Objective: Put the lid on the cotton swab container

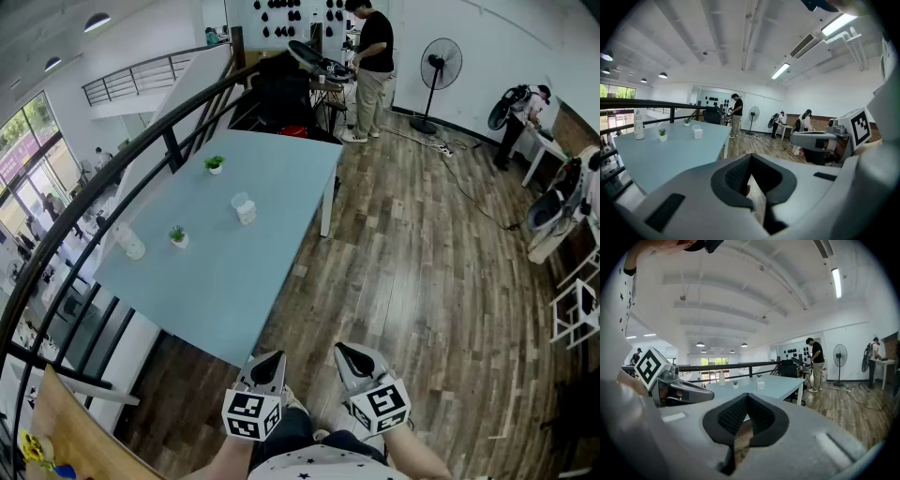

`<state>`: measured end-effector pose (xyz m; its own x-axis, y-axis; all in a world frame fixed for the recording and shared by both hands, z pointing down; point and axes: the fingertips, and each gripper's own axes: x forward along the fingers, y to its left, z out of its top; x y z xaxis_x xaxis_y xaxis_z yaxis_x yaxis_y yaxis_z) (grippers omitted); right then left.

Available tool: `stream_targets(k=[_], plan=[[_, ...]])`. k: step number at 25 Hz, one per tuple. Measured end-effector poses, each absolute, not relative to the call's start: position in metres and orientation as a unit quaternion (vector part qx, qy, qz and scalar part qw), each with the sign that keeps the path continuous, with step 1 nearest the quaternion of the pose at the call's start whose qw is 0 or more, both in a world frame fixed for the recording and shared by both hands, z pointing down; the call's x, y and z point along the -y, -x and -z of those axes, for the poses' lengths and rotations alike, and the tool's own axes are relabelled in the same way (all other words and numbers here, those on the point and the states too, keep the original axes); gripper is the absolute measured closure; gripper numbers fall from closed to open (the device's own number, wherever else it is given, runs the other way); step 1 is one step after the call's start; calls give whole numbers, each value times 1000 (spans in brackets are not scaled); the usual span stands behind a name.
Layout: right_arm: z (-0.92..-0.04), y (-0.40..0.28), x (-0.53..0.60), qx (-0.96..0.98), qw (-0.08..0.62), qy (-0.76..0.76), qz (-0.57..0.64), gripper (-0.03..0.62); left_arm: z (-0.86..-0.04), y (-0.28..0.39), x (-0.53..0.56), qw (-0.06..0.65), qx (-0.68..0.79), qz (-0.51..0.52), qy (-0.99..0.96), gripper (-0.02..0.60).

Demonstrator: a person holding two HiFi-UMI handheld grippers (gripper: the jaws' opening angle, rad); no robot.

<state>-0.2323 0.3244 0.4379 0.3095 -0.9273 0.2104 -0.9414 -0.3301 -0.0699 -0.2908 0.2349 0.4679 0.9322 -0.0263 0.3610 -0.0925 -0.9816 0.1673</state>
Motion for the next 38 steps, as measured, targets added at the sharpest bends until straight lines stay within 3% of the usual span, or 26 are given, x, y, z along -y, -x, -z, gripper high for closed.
stream_targets(k=[15, 22, 38], plan=[[-413, 276, -398, 580, 10, -810, -84, 589, -428, 318, -305, 99, 25, -117, -988, 580], [-408, 273, -411, 587, -25, -805, -83, 589, -429, 323, -317, 112, 34, -103, -988, 580], [-415, 248, -390, 592, -30, -800, -90, 588, -434, 295, -291, 127, 42, -101, -986, 580]])
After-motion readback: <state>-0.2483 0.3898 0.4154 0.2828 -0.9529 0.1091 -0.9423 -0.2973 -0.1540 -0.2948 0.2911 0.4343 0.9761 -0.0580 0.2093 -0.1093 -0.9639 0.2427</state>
